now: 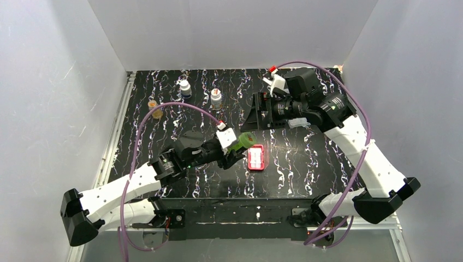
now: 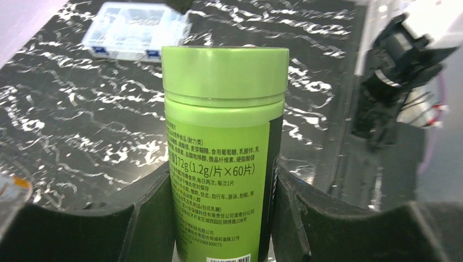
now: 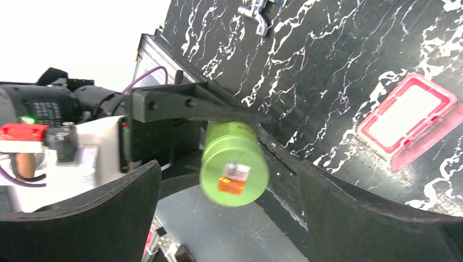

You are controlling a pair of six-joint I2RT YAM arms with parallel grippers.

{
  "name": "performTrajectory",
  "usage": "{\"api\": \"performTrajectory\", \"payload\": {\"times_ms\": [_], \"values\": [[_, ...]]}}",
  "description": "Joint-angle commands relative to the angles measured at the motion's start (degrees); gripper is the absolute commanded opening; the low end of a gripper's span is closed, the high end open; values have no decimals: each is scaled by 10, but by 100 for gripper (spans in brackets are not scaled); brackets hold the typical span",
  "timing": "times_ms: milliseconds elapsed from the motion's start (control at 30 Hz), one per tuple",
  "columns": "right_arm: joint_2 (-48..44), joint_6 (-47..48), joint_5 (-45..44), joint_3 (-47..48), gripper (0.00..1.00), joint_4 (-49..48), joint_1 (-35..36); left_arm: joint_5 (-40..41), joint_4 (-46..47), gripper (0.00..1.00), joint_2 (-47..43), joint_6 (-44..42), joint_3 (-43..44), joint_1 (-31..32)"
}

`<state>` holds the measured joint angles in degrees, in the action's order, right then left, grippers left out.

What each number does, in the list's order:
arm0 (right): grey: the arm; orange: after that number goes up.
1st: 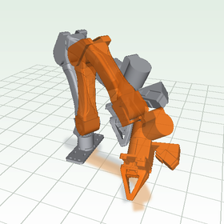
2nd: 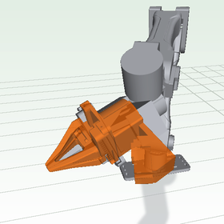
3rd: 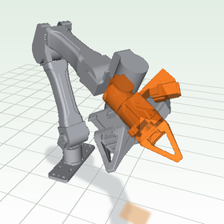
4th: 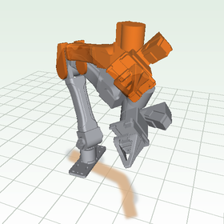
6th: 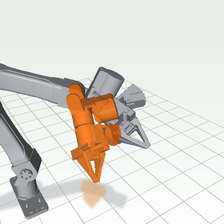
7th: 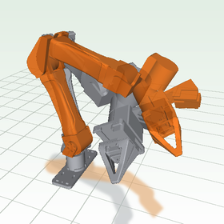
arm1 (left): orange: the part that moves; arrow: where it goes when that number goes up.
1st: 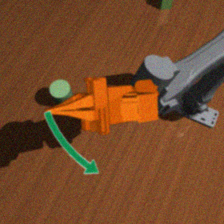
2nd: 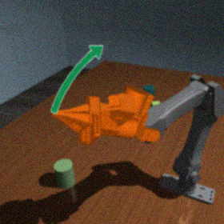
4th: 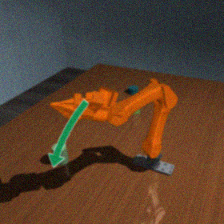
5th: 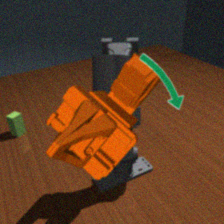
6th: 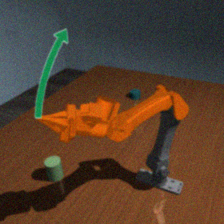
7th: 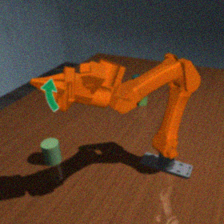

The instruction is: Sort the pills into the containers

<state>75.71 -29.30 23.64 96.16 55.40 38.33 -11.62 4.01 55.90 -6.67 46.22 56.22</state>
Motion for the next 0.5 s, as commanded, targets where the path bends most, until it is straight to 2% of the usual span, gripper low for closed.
{"api": "performTrajectory", "payload": {"times_ms": [0, 267, 400, 467], "values": [[15, -49, 27, -13, 96, -6, 1, 99, 75, 0, 5, -53, -19, 10], [22, -46, 5, -60, 94, -21, 1, 127, 117, 0, 3, -55, -41, 12], [25, -57, 26, -75, 87, -48, 0, 120, 114, 0, 4, -50, -41, 12], [28, -63, 27, -72, 79, -53, 0, 120, 114, 0, 5, -51, -43, 12]]}}
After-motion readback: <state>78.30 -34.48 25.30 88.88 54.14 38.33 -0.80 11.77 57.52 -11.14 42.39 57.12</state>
